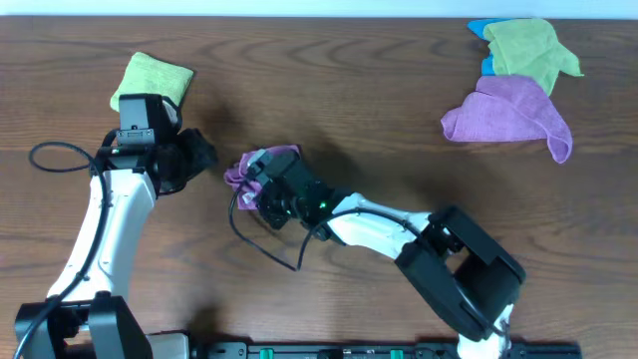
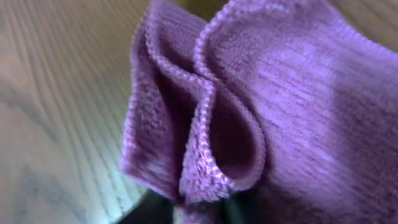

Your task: Fold the cloth

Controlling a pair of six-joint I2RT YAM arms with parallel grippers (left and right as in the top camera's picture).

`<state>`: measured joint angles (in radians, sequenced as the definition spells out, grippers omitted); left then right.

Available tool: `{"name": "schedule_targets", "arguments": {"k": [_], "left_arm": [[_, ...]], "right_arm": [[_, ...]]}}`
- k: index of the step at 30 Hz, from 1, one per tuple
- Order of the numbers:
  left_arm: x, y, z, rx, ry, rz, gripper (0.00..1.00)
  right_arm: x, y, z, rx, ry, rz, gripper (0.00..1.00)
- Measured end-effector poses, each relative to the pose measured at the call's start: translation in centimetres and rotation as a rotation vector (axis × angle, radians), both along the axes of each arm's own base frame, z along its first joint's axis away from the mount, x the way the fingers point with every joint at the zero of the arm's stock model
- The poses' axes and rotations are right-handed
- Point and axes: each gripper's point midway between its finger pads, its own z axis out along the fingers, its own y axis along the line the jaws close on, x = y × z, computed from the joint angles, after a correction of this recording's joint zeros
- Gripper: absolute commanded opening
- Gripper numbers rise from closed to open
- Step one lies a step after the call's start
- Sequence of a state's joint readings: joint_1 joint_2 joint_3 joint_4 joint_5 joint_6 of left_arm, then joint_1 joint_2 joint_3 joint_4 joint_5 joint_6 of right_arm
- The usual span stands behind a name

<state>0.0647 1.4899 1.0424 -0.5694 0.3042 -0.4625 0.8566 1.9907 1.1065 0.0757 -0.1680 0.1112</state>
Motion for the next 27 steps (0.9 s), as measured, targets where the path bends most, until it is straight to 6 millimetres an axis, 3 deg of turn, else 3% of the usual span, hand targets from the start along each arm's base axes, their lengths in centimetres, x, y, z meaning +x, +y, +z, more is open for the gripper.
{"name": "schedule_targets", "arguments": {"k": [3,12,27], "left_arm": [[0.0,0.0,0.0,-0.002,0.000,-0.001,0.54],[0.0,0.1,0.0,-0.002,0.000,0.003,0.54],[0.0,1.1,0.0,-0.002,0.000,0.030,0.55]], "right_arm": [[0.0,0.5,0.6,0.014,-0.003,0.021,0.46],[-1.2,1.9,1.7,0.063,0.049,0.096,0.50],[-2.2,2.2,1.7,0.083,0.091,0.138,0.63]]}}
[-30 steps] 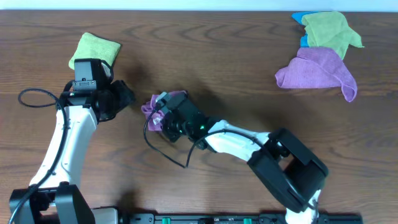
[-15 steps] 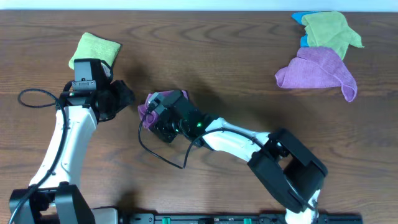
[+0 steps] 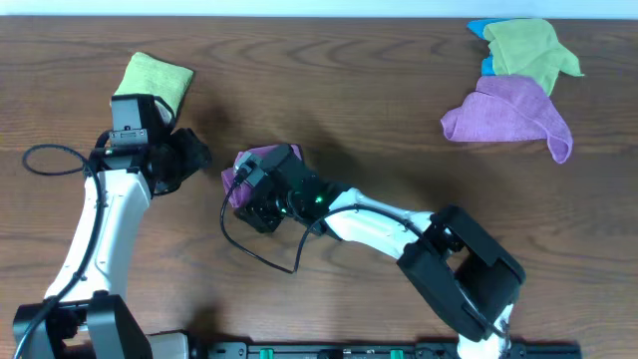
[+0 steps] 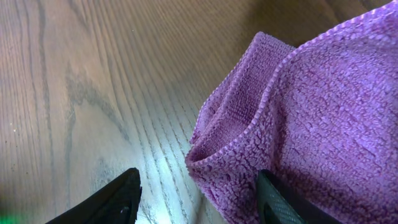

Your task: Fold the cloth

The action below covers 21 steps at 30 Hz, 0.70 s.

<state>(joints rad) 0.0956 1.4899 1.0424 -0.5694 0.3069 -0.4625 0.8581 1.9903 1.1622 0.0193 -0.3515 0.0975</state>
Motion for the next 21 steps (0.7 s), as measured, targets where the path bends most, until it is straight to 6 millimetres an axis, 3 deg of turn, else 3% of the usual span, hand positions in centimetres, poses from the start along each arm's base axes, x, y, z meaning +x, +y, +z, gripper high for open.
{"name": "schedule_targets", "arguments": {"k": [4,9,12,17,21], "left_arm": [[0.0,0.1,0.0,0.000,0.000,0.002,0.56],[0.0,0.4,0.0,-0.001,0.000,0.012,0.59],[0.0,0.3,0.0,-0.007,0.000,0.010,0.67],[-0.1,-0.1,0.1,-0.033,0.002,0.005,0.95],[-0.1,-0.6,0.2,-0.077,0.009,0.018,0.95]], "right_arm": [[0.1,-0.2,0.7,0.005,-0.006,-0.004,0.72],[0.6,-1.4,2.6,-0.003,-0.015,-0.031,0.99],[1.1,-2.3,3.8,-0.005,-0.023,-0.054,0.99],[1.6,-4.4,6.1,-0.030,-0.034,-0.105,0.99],[2.0,-7.6,8.0,-0.073,-0.022,-0.178,0.99]]}}
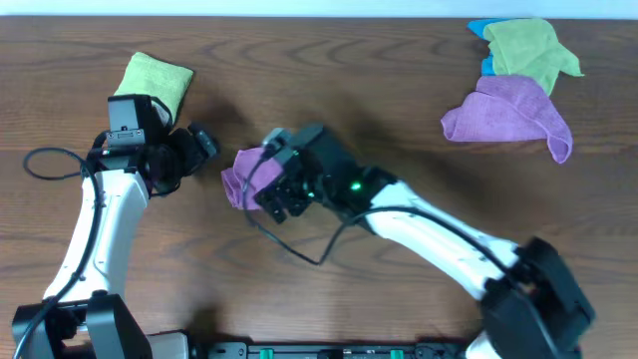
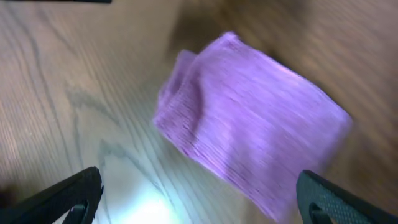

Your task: Fold the cloth

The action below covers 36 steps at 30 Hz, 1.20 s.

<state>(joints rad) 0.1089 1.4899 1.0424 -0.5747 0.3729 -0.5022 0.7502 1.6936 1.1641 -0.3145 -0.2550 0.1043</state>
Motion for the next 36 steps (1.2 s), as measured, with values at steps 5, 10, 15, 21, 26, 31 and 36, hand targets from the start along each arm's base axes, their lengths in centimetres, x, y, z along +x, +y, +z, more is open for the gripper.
{"name": "schedule_targets", "arguments": {"k": [5,10,15,21,26,31,36], "left_arm": [[-0.9,-0.9,-0.1,-0.071,0.051,0.017,0.95],[-2.3,-1.6,-0.5,-0.113,0.114,0.021,0.96],[-2.6,-2.4,-1.1,-0.145,0.122,0.021,0.96],[-4.0,-3.6,-4.0,-0.228,0.152,0.046,0.96],[-5.4,-4.5,-6.0,-0.293,0.181,0.065,0.95],[-6.0,-5.1,-7.2,-0.333,0.177,0.077,0.95],[-6.7,-5.7,-8.7,-0.362,0.173,0.104,0.95]], "right_arm": [[1.3,-6.3,2.9,-0.038,0.027,-0.146,0.99],[1.6,-12.0,5.4,-0.054,0.026,-0.265,0.99],[0.1,-16.3,7.2,-0.020,-0.035,-0.346,0.99],[-4.2,-20.3,6.7,0.023,-0.070,-0.428,0.99],[-8.0,-22.2,6.4,0.063,-0.075,-0.479,0.99],[-11.0,-23.3,6.3,0.083,-0.049,-0.508,0.99],[-11.8,-23.6,6.8,0.113,-0.063,-0.524,0.99]]}}
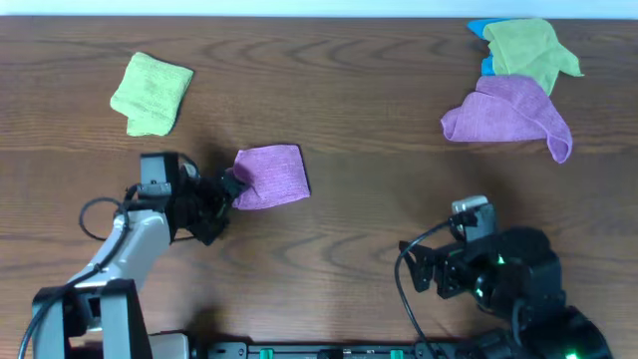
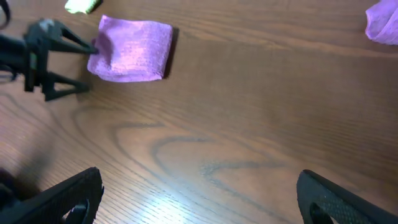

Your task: Fold the cloth

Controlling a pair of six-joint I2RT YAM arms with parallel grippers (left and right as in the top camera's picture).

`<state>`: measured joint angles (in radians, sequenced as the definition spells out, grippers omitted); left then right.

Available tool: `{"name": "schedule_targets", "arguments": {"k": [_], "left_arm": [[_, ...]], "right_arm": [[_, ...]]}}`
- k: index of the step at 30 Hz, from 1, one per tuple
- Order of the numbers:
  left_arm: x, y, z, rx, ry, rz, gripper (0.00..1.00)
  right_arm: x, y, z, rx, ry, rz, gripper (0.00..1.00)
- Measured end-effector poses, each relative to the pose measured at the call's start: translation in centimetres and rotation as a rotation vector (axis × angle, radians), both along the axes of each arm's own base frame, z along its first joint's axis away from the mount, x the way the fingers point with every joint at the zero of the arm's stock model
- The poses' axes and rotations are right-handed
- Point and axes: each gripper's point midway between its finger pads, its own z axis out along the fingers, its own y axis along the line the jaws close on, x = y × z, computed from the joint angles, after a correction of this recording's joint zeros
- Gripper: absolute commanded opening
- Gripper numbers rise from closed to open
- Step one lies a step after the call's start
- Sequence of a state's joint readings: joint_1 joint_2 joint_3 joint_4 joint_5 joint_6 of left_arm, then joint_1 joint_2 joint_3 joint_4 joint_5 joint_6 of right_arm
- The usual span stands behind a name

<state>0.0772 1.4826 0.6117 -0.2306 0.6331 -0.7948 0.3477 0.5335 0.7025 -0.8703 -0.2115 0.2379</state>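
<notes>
A purple cloth (image 1: 271, 177) lies folded into a flat, rough square at mid-table, and shows in the right wrist view too (image 2: 132, 55). My left gripper (image 1: 229, 191) sits low at its left edge, open, with the fingertips (image 2: 92, 47) right against the cloth's side. My right gripper (image 2: 199, 208) is open wide and holds nothing. It hangs over bare wood far to the right of the cloth, near the table's front edge (image 1: 454, 274).
A folded green cloth (image 1: 152, 92) rests at the back left. At the back right is a loose heap of a green cloth (image 1: 528, 50), a blue one (image 1: 482, 45) and a crumpled purple one (image 1: 508, 115). The left arm's cable (image 1: 95, 214) loops beside it.
My right arm has gone from over the purple cloth to the front right of the table. My left gripper has come down from near the green cloth to the purple cloth's left edge.
The right gripper was first pressed close into the bunched purple cloth. Then it stood open beside the cloth's edge, then open above it as it lay folded. Now the right arm is withdrawn and the left gripper is at the cloth.
</notes>
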Motion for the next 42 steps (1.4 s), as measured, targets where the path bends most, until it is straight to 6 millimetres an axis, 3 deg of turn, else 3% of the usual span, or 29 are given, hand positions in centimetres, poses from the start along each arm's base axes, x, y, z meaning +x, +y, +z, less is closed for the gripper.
{"name": "schedule_targets", "arguments": {"k": [10,20,28,39,41,42], "left_arm": [[0.7,-0.3,-0.1,-0.030,-0.039,0.040,0.95],[1.1,-1.9,-0.2,0.007,-0.062,0.018,0.95],[1.6,-1.7,-0.2,0.050,-0.082,0.035,0.95],[3.5,-2.9,-0.2,0.047,-0.142,0.031,0.95],[4.0,-3.2,-0.2,0.038,-0.151,0.033,1.00],[4.2,-3.3,-0.2,0.033,-0.158,0.031,0.92]], "right_arm": [[0.0,-0.1,0.0,0.002,-0.001,-0.010,0.99],[0.1,-0.3,0.0,-0.007,-0.004,-0.022,0.99],[0.1,-0.4,0.0,-0.008,-0.004,-0.024,0.99],[0.1,-0.4,-0.1,-0.009,-0.004,-0.025,0.99],[0.1,-0.4,-0.1,-0.009,-0.004,-0.025,0.99],[0.1,-0.4,-0.1,-0.009,-0.004,-0.025,0.99]]}}
